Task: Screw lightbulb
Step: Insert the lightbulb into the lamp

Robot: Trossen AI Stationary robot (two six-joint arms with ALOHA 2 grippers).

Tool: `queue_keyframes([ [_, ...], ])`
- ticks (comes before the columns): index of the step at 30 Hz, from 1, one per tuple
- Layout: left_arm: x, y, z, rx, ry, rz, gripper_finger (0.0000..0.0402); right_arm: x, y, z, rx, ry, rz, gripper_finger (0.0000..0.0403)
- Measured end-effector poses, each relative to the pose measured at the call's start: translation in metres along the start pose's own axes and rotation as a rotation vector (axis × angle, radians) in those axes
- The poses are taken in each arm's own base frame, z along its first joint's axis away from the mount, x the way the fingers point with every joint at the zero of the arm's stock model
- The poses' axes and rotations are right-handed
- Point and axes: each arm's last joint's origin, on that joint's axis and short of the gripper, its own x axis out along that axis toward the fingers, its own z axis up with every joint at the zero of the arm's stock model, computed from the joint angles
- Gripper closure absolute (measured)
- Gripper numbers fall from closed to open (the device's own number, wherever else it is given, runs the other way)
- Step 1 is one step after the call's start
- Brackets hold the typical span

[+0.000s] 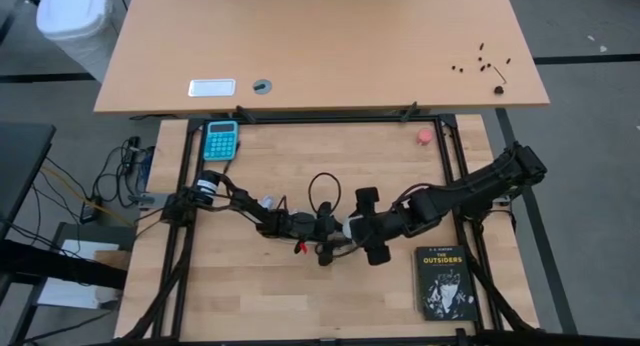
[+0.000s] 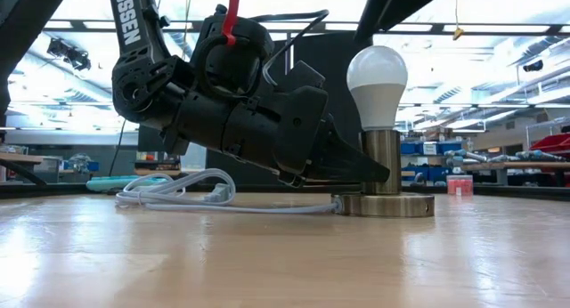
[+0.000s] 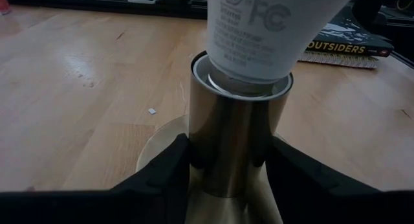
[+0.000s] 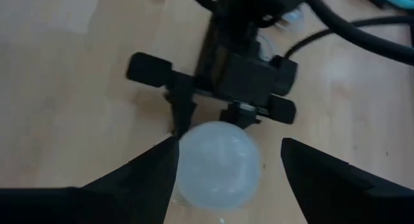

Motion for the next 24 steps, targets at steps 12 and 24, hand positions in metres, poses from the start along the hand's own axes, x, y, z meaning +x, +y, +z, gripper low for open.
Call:
queue_keyframes([
  [12, 0.000, -0.001, -0.002, 0.008, 0.005, 0.000, 0.0166, 0.007, -0.014, 0.000, 0.068, 0.015, -0.039, 0.0133],
  [24, 0.000, -0.001, -0.001, 0.015, -0.003, -0.011, 0.0135, 0.009, -0.014, 0.000, 0.066, 0.027, -0.041, 0.0135],
])
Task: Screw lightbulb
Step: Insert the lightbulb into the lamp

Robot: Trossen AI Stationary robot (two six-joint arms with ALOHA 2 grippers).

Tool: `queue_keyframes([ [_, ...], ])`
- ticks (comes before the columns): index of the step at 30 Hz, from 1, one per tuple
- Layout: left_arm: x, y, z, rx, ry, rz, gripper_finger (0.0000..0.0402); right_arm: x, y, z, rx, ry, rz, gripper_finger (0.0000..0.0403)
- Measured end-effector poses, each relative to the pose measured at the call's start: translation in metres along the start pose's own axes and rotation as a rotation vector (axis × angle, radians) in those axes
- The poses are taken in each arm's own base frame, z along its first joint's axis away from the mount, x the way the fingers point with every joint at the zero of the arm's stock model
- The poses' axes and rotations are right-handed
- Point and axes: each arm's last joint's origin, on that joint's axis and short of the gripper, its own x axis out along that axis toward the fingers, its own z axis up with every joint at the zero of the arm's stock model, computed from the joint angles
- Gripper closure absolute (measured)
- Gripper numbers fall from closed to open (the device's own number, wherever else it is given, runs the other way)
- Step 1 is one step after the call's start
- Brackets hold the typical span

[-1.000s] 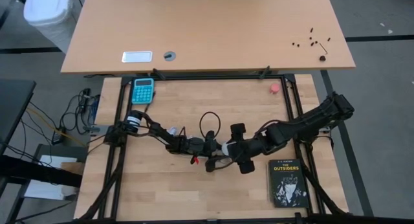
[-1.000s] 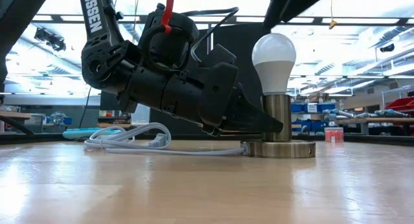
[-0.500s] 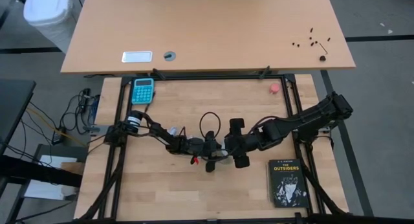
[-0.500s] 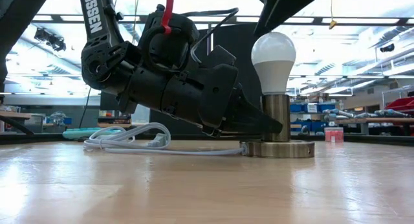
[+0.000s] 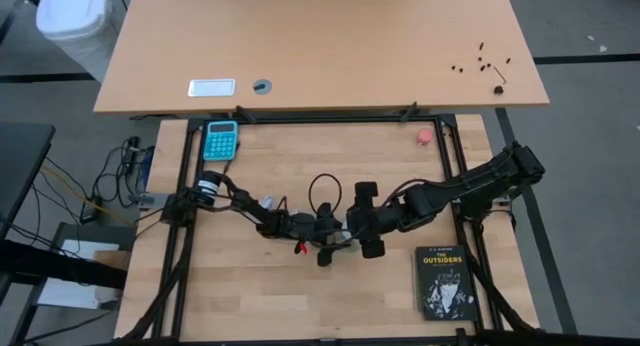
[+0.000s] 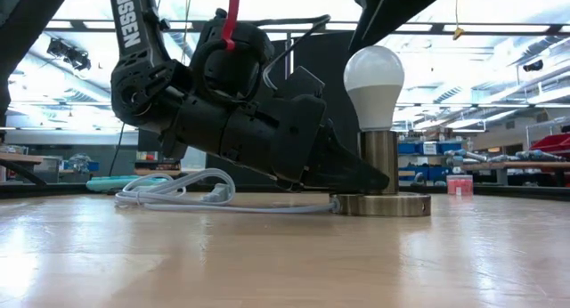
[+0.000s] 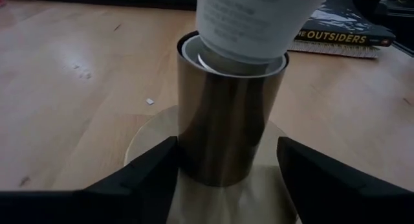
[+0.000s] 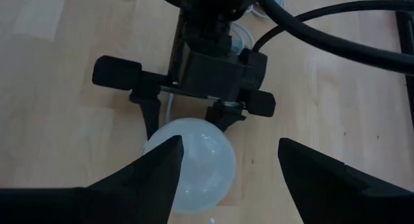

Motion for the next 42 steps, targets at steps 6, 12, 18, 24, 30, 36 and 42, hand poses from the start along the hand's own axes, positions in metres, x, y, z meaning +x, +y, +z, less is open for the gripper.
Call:
queue_keyframes([
  [6, -0.003, -0.001, 0.009, 0.041, 0.004, -0.002, 0.0135, 0.001, -0.003, -0.001, 0.009, 0.016, -0.011, 0.0137],
  [12, -0.003, -0.001, 0.011, 0.051, -0.003, 0.026, 0.0135, 0.001, -0.006, -0.003, 0.020, 0.038, -0.023, 0.0140],
  [18, -0.005, -0.002, 0.014, 0.080, -0.009, 0.061, 0.0135, 0.000, -0.007, -0.005, 0.021, 0.056, -0.026, 0.0141],
  [24, -0.012, -0.008, 0.031, 0.128, -0.014, 0.116, 0.0135, 0.003, -0.010, -0.012, 0.024, 0.128, -0.047, 0.0145],
  [30, -0.016, -0.015, 0.039, 0.152, -0.050, 0.123, 0.0135, 0.002, -0.013, -0.015, 0.036, 0.155, -0.084, 0.0145],
  [36, -0.016, -0.015, 0.035, 0.133, -0.009, 0.157, 0.0135, -0.005, -0.008, -0.017, 0.144, 0.153, -0.062, 0.0147],
  [42, -0.015, -0.033, 0.037, 0.124, -0.015, 0.094, 0.0135, 0.004, 0.040, -0.054, 0.284, 0.210, -0.090, 0.0148],
])
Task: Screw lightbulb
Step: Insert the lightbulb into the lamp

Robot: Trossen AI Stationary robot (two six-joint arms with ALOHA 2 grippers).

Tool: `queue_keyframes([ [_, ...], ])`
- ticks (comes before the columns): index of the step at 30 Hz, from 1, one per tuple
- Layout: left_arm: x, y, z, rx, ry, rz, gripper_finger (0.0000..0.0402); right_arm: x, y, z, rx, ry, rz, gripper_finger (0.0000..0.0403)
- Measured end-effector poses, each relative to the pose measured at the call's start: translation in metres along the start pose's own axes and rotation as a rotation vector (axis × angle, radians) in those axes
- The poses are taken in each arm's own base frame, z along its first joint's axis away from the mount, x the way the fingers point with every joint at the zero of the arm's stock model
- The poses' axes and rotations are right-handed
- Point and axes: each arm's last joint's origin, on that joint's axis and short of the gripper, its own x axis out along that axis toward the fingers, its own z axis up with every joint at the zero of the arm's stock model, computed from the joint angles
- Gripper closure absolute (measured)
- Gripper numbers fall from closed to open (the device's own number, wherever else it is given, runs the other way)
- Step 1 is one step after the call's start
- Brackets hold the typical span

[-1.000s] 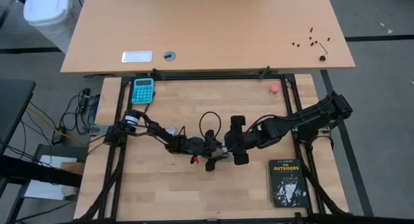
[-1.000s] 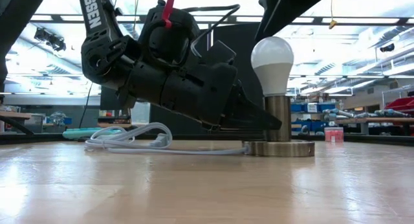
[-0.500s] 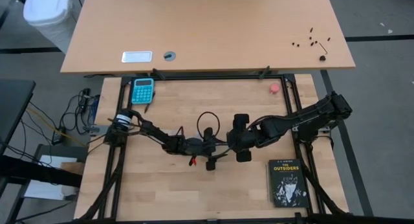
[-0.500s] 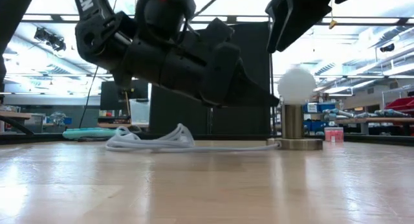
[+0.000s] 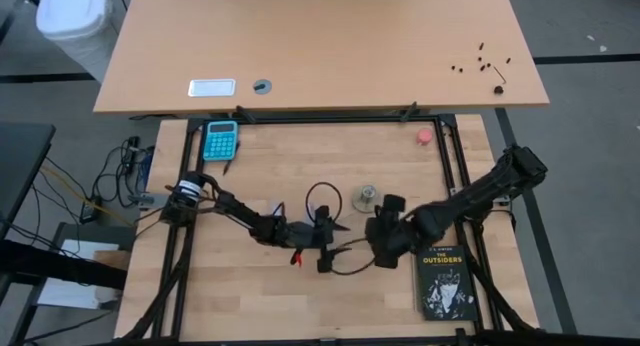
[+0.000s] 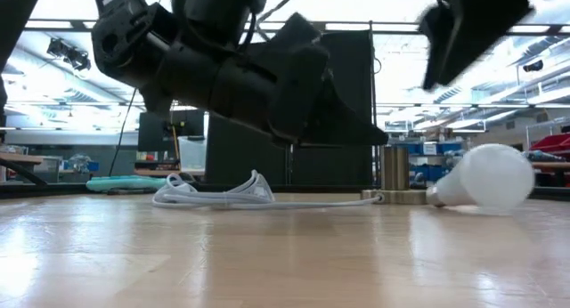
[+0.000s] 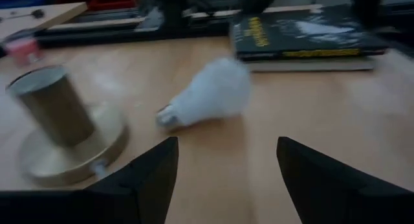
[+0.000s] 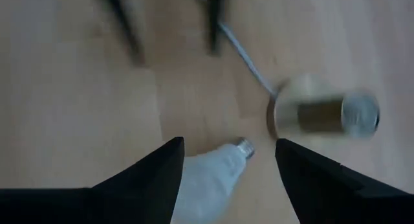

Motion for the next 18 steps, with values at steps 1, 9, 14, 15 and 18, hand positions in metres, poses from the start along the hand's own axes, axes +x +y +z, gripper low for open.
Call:
queue_keyframes([
  [1, 0.001, -0.004, 0.002, 0.007, 0.006, -0.008, 0.0135, 0.003, 0.003, -0.006, 0.060, 0.000, -0.005, 0.0148],
  [9, 0.013, -0.034, 0.024, 0.143, 0.063, -0.048, 0.0135, -0.009, 0.044, -0.064, 0.210, -0.252, -0.137, 0.0148],
  [14, 0.018, -0.036, 0.024, 0.122, 0.064, -0.037, 0.0135, -0.013, 0.035, -0.100, 0.207, -0.287, -0.287, 0.0143],
  [15, 0.019, -0.033, 0.025, 0.108, 0.059, -0.032, 0.0135, -0.010, 0.032, -0.105, 0.220, -0.287, -0.306, 0.0141],
  [18, 0.021, -0.026, 0.027, 0.076, 0.055, -0.015, 0.0135, 0.002, 0.021, -0.121, 0.251, -0.280, -0.329, 0.0133],
])
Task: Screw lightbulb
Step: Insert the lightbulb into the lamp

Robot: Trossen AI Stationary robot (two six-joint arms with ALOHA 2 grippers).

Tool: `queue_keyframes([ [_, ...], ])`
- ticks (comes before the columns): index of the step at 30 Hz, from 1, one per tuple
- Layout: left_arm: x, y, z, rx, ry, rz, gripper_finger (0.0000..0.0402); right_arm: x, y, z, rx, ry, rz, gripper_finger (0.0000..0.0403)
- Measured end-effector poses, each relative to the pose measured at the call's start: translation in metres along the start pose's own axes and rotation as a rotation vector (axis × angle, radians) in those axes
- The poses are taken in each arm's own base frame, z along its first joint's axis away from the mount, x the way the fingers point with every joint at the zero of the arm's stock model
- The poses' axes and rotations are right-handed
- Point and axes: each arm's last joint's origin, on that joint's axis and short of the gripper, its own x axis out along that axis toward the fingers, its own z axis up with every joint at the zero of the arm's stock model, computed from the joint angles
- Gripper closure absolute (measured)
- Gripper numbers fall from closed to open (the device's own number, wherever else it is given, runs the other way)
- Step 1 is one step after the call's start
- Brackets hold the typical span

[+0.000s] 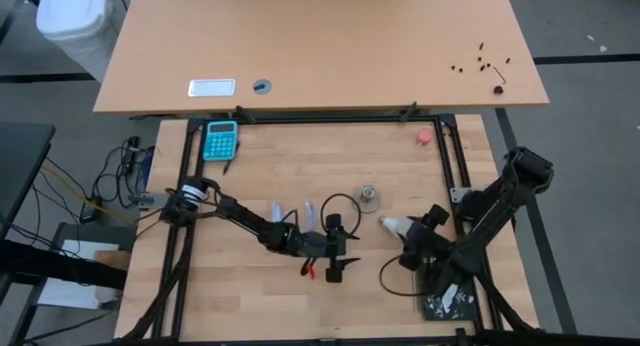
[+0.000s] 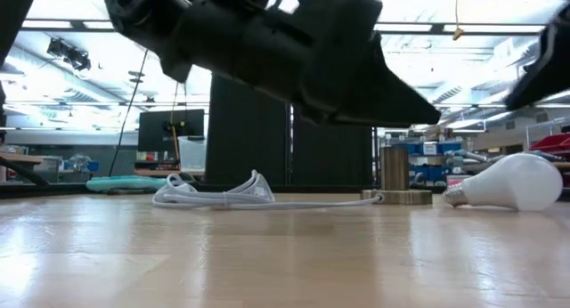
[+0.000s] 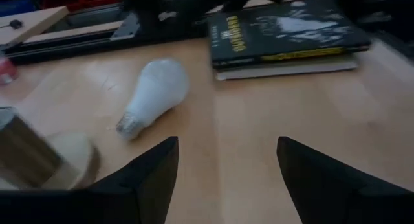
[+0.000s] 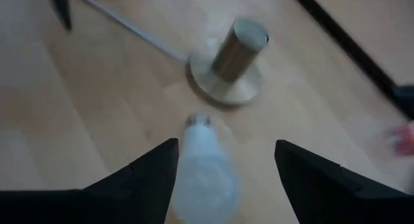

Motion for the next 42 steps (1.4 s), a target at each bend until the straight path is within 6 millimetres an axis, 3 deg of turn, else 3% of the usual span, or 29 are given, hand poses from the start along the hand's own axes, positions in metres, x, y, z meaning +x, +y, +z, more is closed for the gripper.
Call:
queue_keyframes([
  [10, 0.009, 0.028, 0.000, -0.025, -0.005, -0.019, 0.0135, 0.023, -0.047, -0.037, 0.112, 0.002, 0.130, 0.0116],
  [13, 0.014, 0.040, -0.004, -0.035, -0.003, -0.041, 0.0135, 0.028, -0.052, -0.042, 0.144, -0.020, 0.227, 0.0116],
  [23, 0.032, 0.063, -0.033, -0.044, 0.030, -0.038, 0.0135, 0.055, -0.051, -0.056, 0.186, -0.135, 0.323, 0.0108],
  [42, 0.032, 0.063, -0.036, -0.040, 0.045, -0.040, 0.0135, 0.098, -0.031, -0.060, 0.169, -0.205, 0.282, 0.0106],
])
